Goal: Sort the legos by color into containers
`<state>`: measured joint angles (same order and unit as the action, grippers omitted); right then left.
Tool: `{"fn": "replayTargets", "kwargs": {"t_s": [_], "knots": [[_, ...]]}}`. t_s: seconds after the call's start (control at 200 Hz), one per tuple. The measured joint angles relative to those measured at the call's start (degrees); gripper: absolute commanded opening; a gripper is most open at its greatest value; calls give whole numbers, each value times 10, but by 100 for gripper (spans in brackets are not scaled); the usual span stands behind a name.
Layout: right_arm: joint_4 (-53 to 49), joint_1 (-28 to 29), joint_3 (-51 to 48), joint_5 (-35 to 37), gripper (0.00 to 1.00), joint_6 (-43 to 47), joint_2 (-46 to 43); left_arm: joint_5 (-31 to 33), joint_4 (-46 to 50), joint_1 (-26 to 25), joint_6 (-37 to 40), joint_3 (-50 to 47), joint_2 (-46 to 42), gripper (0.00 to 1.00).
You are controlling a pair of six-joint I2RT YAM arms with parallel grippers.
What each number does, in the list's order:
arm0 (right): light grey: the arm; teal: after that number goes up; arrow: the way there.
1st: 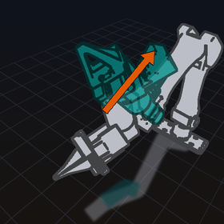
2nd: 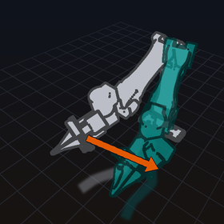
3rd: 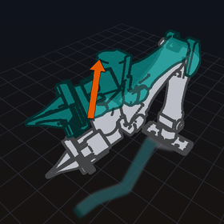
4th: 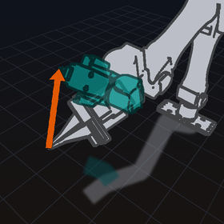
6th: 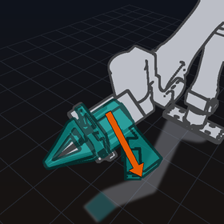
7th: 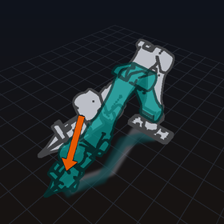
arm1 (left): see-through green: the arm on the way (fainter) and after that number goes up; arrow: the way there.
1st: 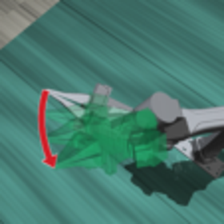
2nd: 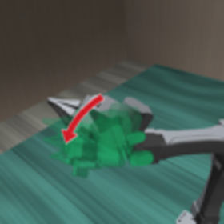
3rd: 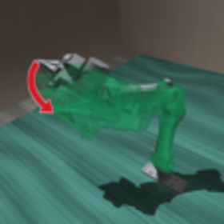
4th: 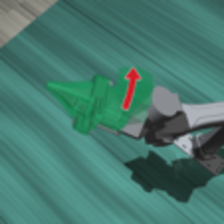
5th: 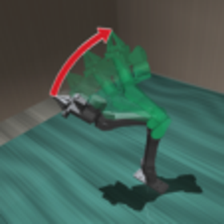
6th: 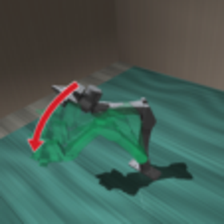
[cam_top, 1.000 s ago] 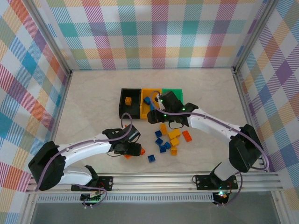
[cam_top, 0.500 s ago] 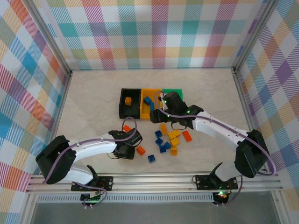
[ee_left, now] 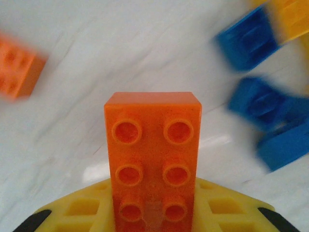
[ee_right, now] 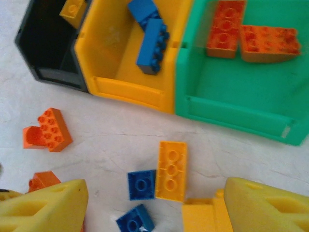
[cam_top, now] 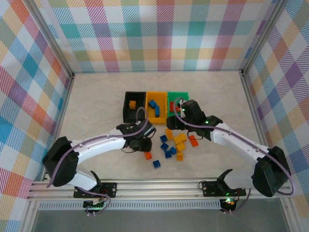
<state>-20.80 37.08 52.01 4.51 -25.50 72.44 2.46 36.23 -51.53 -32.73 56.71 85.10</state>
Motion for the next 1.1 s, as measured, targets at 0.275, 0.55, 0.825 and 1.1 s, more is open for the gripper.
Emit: {"fn": "replayTargets", "kwargs": {"t_s": [0.275,0.55,0.825,1.1], "knots": [[-17,-38,-56,9,75,-12,-81,-35,-3,13,66,270,213,22],[-28,-50,-88,11,76,-19,-124,-39,46,44,102,515,363,20],[-38,-56,-92,10,76,-20,-140,-29,99,60,109,632,450,56],[-40,-57,-92,10,77,-20,-145,-24,116,60,115,652,463,80]]}}
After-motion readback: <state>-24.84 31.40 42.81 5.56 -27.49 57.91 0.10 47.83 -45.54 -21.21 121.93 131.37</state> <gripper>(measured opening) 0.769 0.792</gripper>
